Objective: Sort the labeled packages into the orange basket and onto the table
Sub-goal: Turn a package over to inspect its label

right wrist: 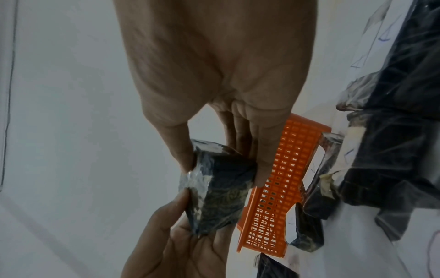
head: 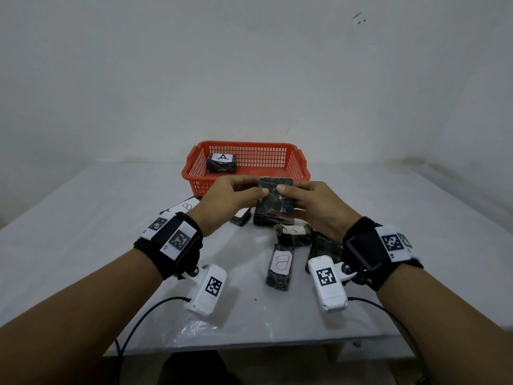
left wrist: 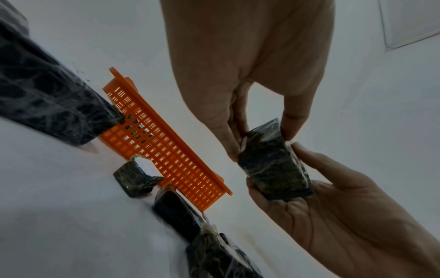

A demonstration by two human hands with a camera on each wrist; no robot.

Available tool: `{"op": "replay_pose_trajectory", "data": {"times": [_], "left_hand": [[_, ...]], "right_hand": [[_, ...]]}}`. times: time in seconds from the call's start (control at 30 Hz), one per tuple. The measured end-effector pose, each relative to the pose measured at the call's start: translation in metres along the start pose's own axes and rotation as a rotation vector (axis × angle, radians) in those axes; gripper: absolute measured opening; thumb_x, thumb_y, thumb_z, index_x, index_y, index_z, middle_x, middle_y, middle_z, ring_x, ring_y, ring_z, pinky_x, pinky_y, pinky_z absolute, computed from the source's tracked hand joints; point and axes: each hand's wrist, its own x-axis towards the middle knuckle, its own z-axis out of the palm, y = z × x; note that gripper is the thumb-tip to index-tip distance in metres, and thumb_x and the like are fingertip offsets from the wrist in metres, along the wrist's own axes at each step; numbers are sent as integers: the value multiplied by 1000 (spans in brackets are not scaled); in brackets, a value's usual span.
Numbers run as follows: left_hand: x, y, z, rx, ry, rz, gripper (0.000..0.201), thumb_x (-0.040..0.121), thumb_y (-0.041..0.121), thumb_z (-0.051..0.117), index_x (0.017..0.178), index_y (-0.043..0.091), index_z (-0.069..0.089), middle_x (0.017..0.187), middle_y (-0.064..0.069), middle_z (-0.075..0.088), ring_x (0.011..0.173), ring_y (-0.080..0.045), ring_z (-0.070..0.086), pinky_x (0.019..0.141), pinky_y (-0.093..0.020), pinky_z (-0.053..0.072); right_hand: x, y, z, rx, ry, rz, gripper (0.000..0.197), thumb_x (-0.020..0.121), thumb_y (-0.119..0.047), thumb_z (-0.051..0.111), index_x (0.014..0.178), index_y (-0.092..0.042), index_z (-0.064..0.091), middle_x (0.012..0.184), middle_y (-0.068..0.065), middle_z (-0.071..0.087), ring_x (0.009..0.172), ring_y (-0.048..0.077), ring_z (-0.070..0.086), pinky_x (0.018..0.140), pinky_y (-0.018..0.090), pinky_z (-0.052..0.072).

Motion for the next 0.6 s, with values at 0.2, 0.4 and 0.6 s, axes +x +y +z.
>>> {"op": "replay_pose_trajectory", "data": {"times": [0.2,0.4,0.6], "left_hand": [[3,-2,-1,-11,-13,-23,29,99,9,65,127,4,69,122,-9,76,114,-24,73,100,-38,59],[3,-4,-2,-50,31,-26,27,98,8,66,124,1,71,121,-11,76,112,-26,74,98,-40,60],[1,-6,-2,-82,-32,-63,29,98,10,67,126,4,70,123,-11,75,115,-25,73,105,-43,55]], "right_hand": [[1,3,-5,-51,-30,-21,40,87,-2,78,125,-1,68,119,15,75,112,30,73,97,39,59],[1,3,-2,-32,21,-30,28,96,-15,70,120,-1,71,110,15,77,100,28,76,81,30,62],[0,5,-5,-76,70,-58,30,92,-15,75,119,-3,72,112,17,77,106,32,75,85,33,62]]}}
